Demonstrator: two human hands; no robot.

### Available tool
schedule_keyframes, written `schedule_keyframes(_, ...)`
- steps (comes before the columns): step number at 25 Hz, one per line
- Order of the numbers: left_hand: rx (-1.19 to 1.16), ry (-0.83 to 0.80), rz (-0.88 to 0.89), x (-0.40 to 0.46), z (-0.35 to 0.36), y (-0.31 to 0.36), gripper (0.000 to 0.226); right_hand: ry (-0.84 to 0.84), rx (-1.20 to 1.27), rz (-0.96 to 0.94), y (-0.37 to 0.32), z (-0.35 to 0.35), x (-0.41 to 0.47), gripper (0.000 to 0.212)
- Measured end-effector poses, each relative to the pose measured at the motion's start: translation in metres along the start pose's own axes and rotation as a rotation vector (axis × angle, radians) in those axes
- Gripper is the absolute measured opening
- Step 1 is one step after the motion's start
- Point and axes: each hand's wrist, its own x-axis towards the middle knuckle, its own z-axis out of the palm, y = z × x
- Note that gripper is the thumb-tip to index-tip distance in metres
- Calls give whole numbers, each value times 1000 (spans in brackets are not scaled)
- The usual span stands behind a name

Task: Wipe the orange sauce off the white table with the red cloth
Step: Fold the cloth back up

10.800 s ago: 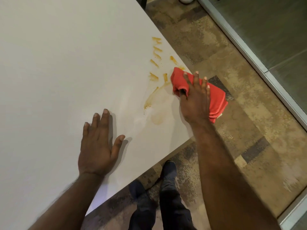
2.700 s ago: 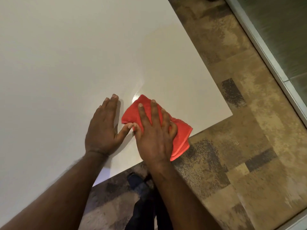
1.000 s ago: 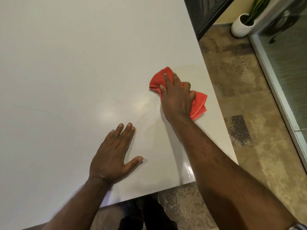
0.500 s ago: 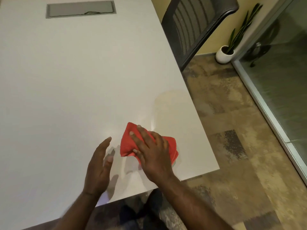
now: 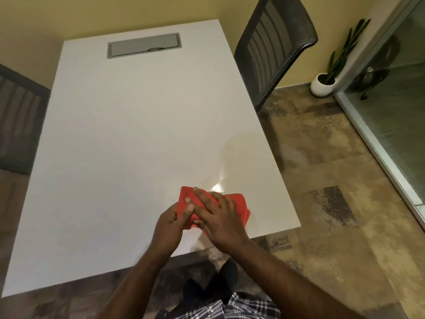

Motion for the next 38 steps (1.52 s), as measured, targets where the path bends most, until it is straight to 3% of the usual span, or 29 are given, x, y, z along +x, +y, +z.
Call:
schedule_keyframes(2,-40,4,-5,-5,1,9,28,-25,55,-34,5,-9,1,59)
schedule_keyframes(5,-66,-20,20,-12,0,25,34,-34,255,22,22,-20,-4,85)
schedule_keyframes(9,-126,-38,83,-12,-2,41,36,63,831,545,53,-32,-13,112)
schedule_keyframes(11,-164,-36,100,-9,-3,47,32,-63,1331,827,65,-35,-16,131)
schedule_keyframes(13,-198,-42,111,-7,-4,47,29,-242,1740,923,71,-32,-20,126)
schedule_keyframes(15,-223,-33,113,-6,-4,44,31,-310,1862,866,71,-28,-21,101)
schedule_keyframes(17,-247,-10,103,-7,-6,39,34,-274,1862,855,66,-28,-18,82)
schedule_keyframes(20,-235,20,79,-10,-15,29,38,-121,1647,889,63,-34,-8,66)
schedule_keyframes(26,-149,142,43,-25,-39,10,44,62,1210,628,38,-48,7,38)
schedule_keyframes(30,-108,311,19,-40,-66,-6,39,20,1094,570,9,-41,25,41)
schedule_keyframes(33,-94,460,-29,-53,-91,-25,28,-63,1033,499,-24,-27,43,39)
schedule_keyframes(38,-52,678,-115,-78,-149,-63,30,-244,942,375,-94,8,77,36)
